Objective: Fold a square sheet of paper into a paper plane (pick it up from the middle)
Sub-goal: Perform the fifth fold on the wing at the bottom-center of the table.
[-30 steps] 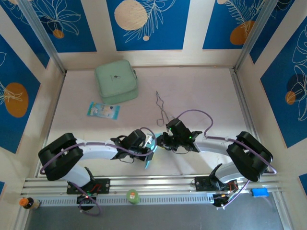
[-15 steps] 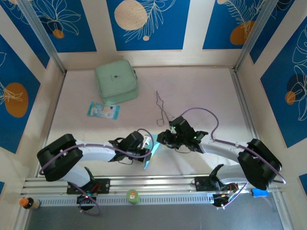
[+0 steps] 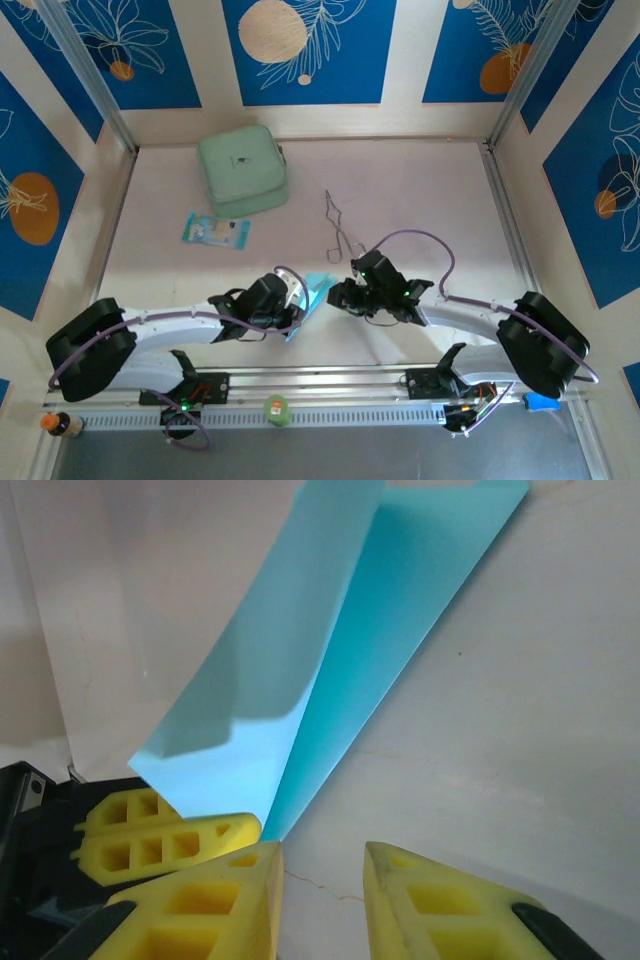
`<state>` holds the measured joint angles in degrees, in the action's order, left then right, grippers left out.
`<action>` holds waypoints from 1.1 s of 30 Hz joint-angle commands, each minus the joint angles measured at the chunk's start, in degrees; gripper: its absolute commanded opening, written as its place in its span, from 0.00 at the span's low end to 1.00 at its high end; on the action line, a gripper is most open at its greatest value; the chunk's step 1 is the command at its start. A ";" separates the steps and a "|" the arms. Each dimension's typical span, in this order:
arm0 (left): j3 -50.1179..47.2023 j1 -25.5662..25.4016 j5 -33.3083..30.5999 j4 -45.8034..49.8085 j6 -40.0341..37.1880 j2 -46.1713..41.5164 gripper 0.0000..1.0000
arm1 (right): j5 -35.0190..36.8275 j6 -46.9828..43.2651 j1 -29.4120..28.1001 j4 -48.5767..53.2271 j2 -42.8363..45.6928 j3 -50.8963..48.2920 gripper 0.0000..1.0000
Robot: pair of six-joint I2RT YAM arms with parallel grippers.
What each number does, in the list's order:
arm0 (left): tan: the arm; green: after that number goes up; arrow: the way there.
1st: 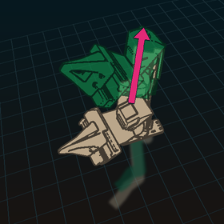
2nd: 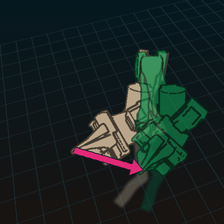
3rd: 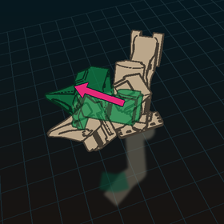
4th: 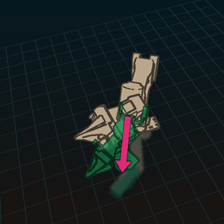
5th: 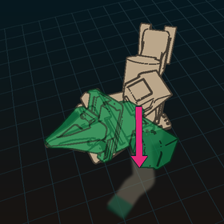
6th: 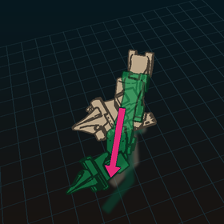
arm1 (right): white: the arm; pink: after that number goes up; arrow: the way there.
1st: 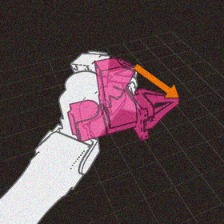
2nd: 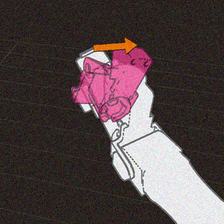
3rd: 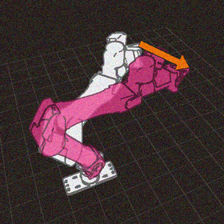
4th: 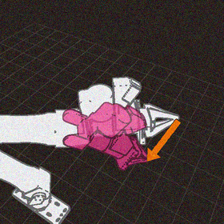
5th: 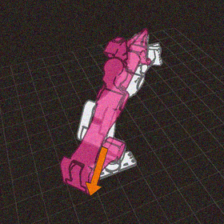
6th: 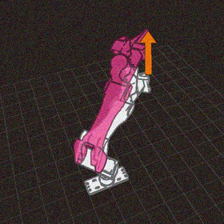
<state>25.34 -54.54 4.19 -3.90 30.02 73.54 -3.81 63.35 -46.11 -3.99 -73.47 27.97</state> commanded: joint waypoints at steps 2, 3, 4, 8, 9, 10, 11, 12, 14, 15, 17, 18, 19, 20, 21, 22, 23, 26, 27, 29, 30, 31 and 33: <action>-2.03 0.75 1.21 -1.33 1.20 3.21 0.00 | 1.37 -1.69 -2.08 -1.77 -2.47 2.54 0.24; -2.43 0.74 1.64 -2.51 1.91 3.98 0.00 | 1.67 -1.81 -2.38 -1.67 -3.07 2.99 0.24; -2.64 0.73 1.87 -3.36 2.45 4.51 0.00 | 1.99 -1.91 -2.62 -1.72 -3.43 3.20 0.23; -3.10 0.71 2.74 -5.11 3.89 6.06 0.01 | 4.39 -2.27 -4.05 -2.32 -4.46 3.33 0.21; -3.06 0.75 3.08 -5.15 4.05 6.28 0.01 | 4.94 -2.50 -4.61 -3.16 -4.53 3.08 0.21; -3.18 0.75 3.34 -5.22 4.22 6.34 0.01 | 5.29 -2.79 -4.98 -4.20 -4.63 2.80 0.20; -3.43 0.75 3.67 -5.57 4.26 6.51 0.01 | 5.19 -3.12 -5.20 -5.29 -4.85 2.52 0.20; -3.54 0.75 3.88 -5.85 4.39 6.68 0.01 | 4.63 -3.19 -5.30 -5.91 -5.13 2.48 0.20; -3.85 0.93 4.59 -6.15 4.62 6.95 0.01 | 2.36 -3.02 -4.68 -6.57 -5.99 2.72 0.20; -4.02 1.06 5.53 -6.73 4.73 7.20 0.01 | 0.88 -2.74 -4.17 -7.36 -6.68 2.66 0.20; -4.16 1.58 7.27 -7.52 5.23 7.87 0.00 | -1.28 -2.15 -3.43 -10.01 -8.05 2.16 0.19; -4.09 2.03 8.30 -7.84 5.63 8.45 0.00 | -2.03 -1.80 -3.13 -11.64 -8.62 1.80 0.18; -3.94 2.43 9.43 -8.09 5.79 9.02 0.00 | -2.56 -1.59 -2.90 -12.97 -9.07 1.56 0.17; -3.69 3.03 10.82 -8.41 6.18 9.93 0.00 | -3.00 -1.48 -2.60 -13.91 -9.58 1.54 0.16; -3.55 3.58 12.40 -9.00 6.68 10.88 0.00 | -3.59 -1.52 -2.37 -14.88 -9.97 1.53 0.14; -3.62 4.01 13.44 -9.78 7.14 11.69 0.00 | -4.13 -1.71 -2.32 -15.60 -10.35 1.67 0.13; -3.70 4.39 14.54 -10.79 7.89 12.63 0.00 | -4.62 -1.87 -2.04 -15.87 -10.72 2.03 0.12; -4.53 5.46 17.41 -14.89 9.92 14.84 0.00 | -5.02 -1.83 -1.11 -15.65 -11.88 2.40 0.12; -4.83 5.63 17.82 -16.09 10.51 15.22 0.00 | -5.49 -1.62 -0.69 -16.06 -12.27 2.29 0.12; -5.13 5.93 18.30 -16.93 11.12 15.80 0.00 | -6.36 -1.47 0.11 -16.98 -13.03 2.18 0.11; -5.25 6.03 18.36 -17.20 11.35 15.87 0.00 | -6.78 -1.54 0.63 -17.10 -13.43 2.22 0.11; -5.51 6.10 18.32 -17.56 11.69 15.93 0.00 | -7.10 -1.63 0.94 -17.10 -13.66 2.27 0.11; -6.08 6.37 18.14 -18.07 12.77 15.84 0.00 | -7.43 -1.88 1.77 -17.19 -14.10 2.38 0.11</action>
<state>21.98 -48.56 21.63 -26.00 40.62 87.09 -9.06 61.89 -45.30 -19.88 -86.61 30.00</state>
